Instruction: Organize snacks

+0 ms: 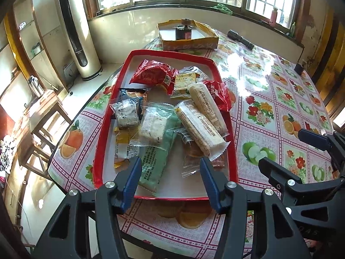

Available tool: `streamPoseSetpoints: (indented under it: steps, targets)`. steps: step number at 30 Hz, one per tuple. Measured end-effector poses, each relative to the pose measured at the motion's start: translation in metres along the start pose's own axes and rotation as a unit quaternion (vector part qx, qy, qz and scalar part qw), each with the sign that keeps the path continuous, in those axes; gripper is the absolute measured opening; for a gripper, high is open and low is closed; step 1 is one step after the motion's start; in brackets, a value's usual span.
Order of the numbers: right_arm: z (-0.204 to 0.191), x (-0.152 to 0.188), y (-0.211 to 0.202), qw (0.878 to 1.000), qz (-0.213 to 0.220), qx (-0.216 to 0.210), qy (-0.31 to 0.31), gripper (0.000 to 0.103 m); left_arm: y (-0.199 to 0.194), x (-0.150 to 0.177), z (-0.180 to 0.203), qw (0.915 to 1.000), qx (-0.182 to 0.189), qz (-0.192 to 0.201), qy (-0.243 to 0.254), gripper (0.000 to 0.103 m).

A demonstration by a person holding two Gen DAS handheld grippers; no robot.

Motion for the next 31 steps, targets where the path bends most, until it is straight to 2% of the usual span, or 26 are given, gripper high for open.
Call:
streamPoseSetpoints:
  steps: [10,26,31]
  targets:
    - [0.0016,0.0014,-0.0005,1.000,-0.004,0.003,0.000,0.093,-0.0002,0.0006,0.0003,0.9998,0.013,-0.008,-0.010,0.056]
    - [-0.0028,0.0011,-0.0027,1.000,-0.008,0.004,0.001,0.093,-0.0061,0.0001,-0.0042,0.9999,0.003,0.010,-0.007,0.056]
    - [-0.0009,0.0014,-0.0041,1.000,-0.007,0.006,0.004,0.093,-0.0076,-0.0003,-0.0044,0.9999,0.004,0.009,-0.007,0.062]
Point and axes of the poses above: each gripper's, at about its wrist camera, not at the fingertips, and y roughly the way its jaws point, z to its right, x to its underside, the point moved 5 cm from there along y, roughly the way its jaws point, and after that the axes turned 10 degrees about z, right-handed, at the moved point
